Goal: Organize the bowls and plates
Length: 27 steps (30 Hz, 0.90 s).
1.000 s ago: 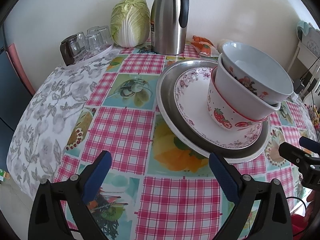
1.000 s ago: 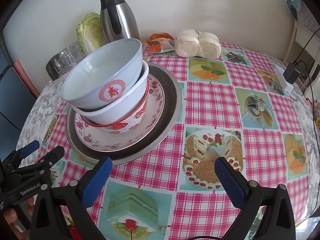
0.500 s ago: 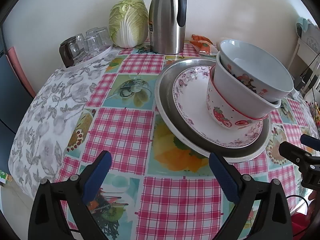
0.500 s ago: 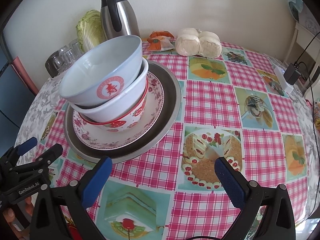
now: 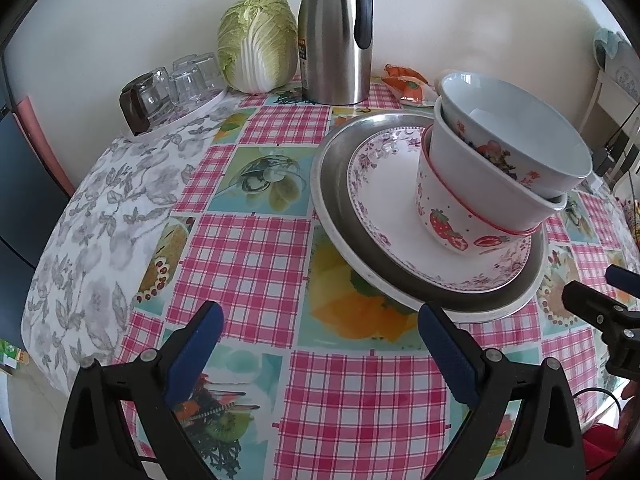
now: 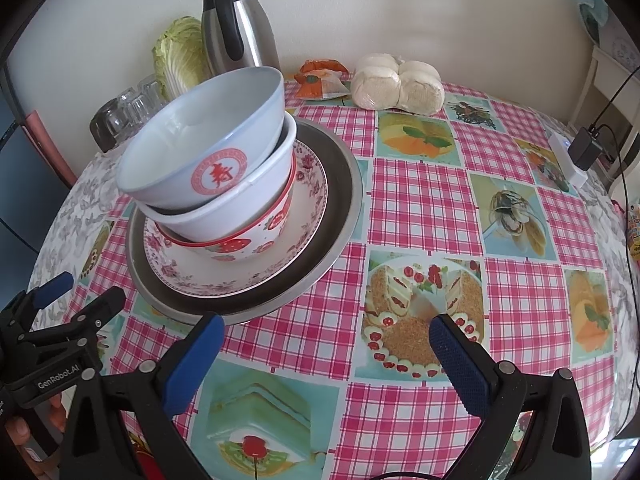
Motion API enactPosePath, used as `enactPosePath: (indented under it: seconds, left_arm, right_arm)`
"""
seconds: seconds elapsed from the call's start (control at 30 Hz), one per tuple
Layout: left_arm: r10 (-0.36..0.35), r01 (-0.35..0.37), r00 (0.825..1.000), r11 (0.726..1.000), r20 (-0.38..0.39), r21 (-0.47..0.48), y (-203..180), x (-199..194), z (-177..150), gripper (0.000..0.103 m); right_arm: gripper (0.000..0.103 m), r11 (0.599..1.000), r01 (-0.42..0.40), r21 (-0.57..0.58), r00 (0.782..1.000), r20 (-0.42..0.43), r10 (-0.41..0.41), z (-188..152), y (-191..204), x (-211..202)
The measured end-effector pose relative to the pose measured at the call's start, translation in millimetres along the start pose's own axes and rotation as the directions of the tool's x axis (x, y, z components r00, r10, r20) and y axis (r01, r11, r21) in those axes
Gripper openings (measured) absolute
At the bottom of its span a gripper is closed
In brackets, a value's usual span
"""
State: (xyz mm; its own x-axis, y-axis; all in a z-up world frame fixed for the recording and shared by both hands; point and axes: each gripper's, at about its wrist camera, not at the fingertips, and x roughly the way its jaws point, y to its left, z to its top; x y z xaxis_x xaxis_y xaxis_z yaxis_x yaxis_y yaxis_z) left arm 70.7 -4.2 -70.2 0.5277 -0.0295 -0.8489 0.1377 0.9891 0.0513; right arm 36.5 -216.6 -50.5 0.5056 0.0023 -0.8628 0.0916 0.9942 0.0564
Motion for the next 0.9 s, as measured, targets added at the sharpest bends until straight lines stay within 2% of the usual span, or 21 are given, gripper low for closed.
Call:
enactPosePath:
  seconds: [0.1,0.3,0.9]
  left_arm:
    - [0.019,-0.019,1.000,1.000,-0.004,0.010,-1.0,1.0,-0.2,0.098]
    - [0.018,-0.018,0.999,1.000,0.029,0.009,-1.2,-6.3,-0.4,0.098]
    - [0.008,-0.008,0.999,1.000,0.036,-0.006,-0.2,-7.8,1.2,0.098]
  right_arm:
    - [0.103,1.000,0.001,0.000,1.000,-0.001,-0.001,-0.1,-0.2,0.3]
    - [0.103,1.000,0.002,-0.003,1.000,-0.003,-0.002,-0.8,-0.4,0.9]
    - [0.103,1.000,0.004,-0.009,1.000,-0.010,-0.005,-1.5,0.2,1.7]
